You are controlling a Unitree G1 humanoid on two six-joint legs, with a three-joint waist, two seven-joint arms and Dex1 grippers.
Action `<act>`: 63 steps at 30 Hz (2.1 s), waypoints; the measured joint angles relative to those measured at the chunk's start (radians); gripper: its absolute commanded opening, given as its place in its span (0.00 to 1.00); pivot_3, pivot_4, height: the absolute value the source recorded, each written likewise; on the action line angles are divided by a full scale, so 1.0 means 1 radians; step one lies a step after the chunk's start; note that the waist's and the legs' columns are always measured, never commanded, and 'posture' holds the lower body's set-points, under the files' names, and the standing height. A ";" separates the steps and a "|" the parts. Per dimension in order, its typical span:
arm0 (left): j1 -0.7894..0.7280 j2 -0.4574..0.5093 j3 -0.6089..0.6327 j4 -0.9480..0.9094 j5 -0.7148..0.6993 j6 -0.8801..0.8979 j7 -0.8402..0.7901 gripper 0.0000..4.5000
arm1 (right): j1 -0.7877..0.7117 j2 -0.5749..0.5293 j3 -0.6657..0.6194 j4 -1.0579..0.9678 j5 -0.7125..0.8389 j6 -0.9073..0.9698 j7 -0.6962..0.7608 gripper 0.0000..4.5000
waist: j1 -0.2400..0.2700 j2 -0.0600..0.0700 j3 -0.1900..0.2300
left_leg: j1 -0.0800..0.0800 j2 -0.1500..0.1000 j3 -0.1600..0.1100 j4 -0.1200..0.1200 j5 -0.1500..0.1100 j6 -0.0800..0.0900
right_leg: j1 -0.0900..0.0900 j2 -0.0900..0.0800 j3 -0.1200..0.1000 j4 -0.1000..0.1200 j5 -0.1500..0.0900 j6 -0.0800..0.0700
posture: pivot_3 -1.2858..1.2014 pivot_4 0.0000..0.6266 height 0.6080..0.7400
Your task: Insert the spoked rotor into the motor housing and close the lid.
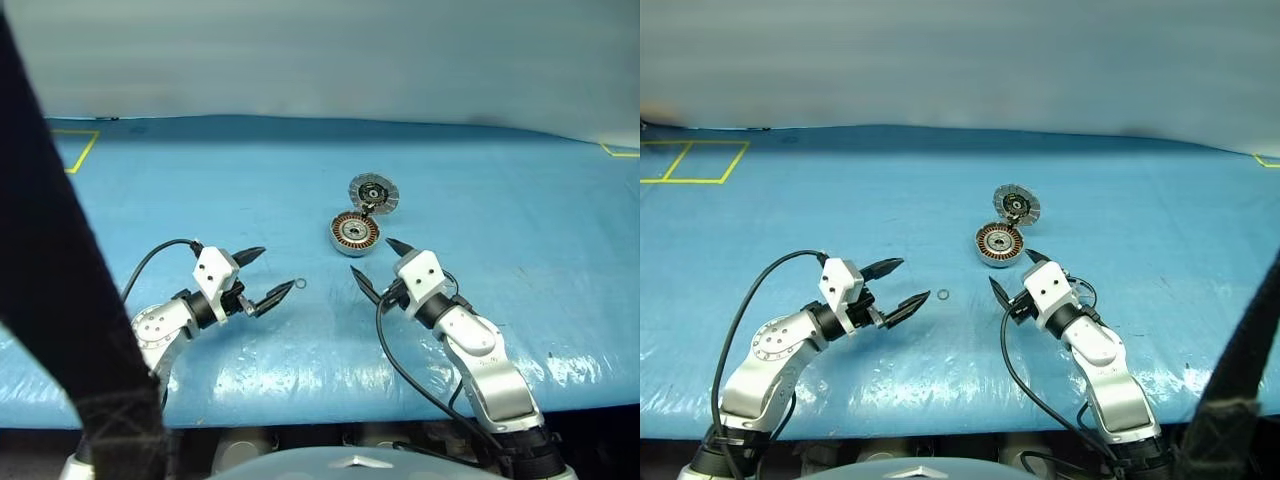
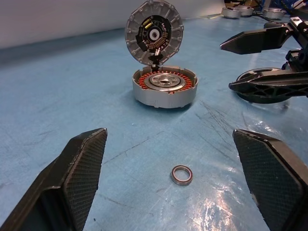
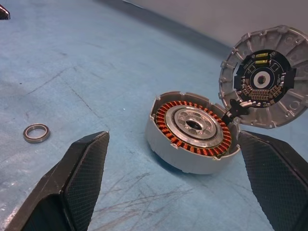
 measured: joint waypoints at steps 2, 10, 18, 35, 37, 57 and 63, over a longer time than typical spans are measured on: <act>0.000 -0.004 0.000 0.000 0.002 -0.001 0.001 1.00 | 0.003 -0.002 0.001 0.000 -0.004 0.000 0.001 0.99 | 0.000 0.000 0.000 | 0.000 0.000 0.000 0.000 0.000 0.000 | 0.000 0.000 0.000 0.000 0.000 0.000 | 0.52 0.24 1.00; -0.005 -0.013 -0.001 0.000 0.007 -0.012 0.007 1.00 | -0.001 -0.003 0.001 0.000 -0.013 0.000 0.006 0.99 | -0.001 0.000 0.000 | 0.000 0.000 0.000 0.000 0.000 0.000 | 0.000 0.000 0.000 0.000 0.000 0.000 | 0.52 0.24 1.00; -0.005 -0.018 0.000 0.000 0.008 -0.013 0.016 1.00 | -0.001 -0.002 0.001 0.000 -0.018 0.000 0.009 0.99 | -0.001 0.000 0.000 | 0.000 0.000 0.000 0.000 0.000 0.000 | 0.000 0.000 0.000 0.000 0.000 0.000 | 0.52 0.24 1.00; -0.007 -0.006 0.013 0.000 0.030 -0.038 0.028 1.00 | -0.013 0.010 0.005 0.002 0.003 0.010 0.027 0.99 | -0.001 0.000 0.000 | 0.000 0.000 0.000 0.000 0.000 0.000 | 0.000 0.000 0.000 0.000 0.000 0.000 | 0.52 0.24 1.00; -0.007 -0.008 0.013 0.000 0.030 -0.038 0.032 1.00 | -0.013 0.004 0.006 0.003 -0.002 0.010 0.027 0.99 | -0.001 0.000 0.000 | 0.000 0.000 0.000 0.000 0.000 0.000 | 0.000 0.000 0.000 0.000 0.000 0.000 | 0.52 0.24 1.00; -0.008 -0.029 0.012 0.000 0.037 -0.041 0.044 1.00 | -0.091 -0.021 0.014 0.045 -0.015 0.021 0.063 0.99 | -0.002 0.000 0.000 | 0.000 0.000 0.000 0.000 0.000 0.000 | 0.000 0.000 0.000 0.000 0.001 0.000 | 0.52 0.24 1.00; -0.015 -0.042 0.009 0.004 0.040 -0.044 0.044 1.00 | -0.306 -0.112 0.104 0.120 -0.038 0.155 0.211 0.99 | 0.000 0.000 0.001 | 0.000 0.000 0.000 0.000 0.000 0.000 | 0.000 0.001 0.000 0.000 0.002 0.000 | 0.52 0.24 1.00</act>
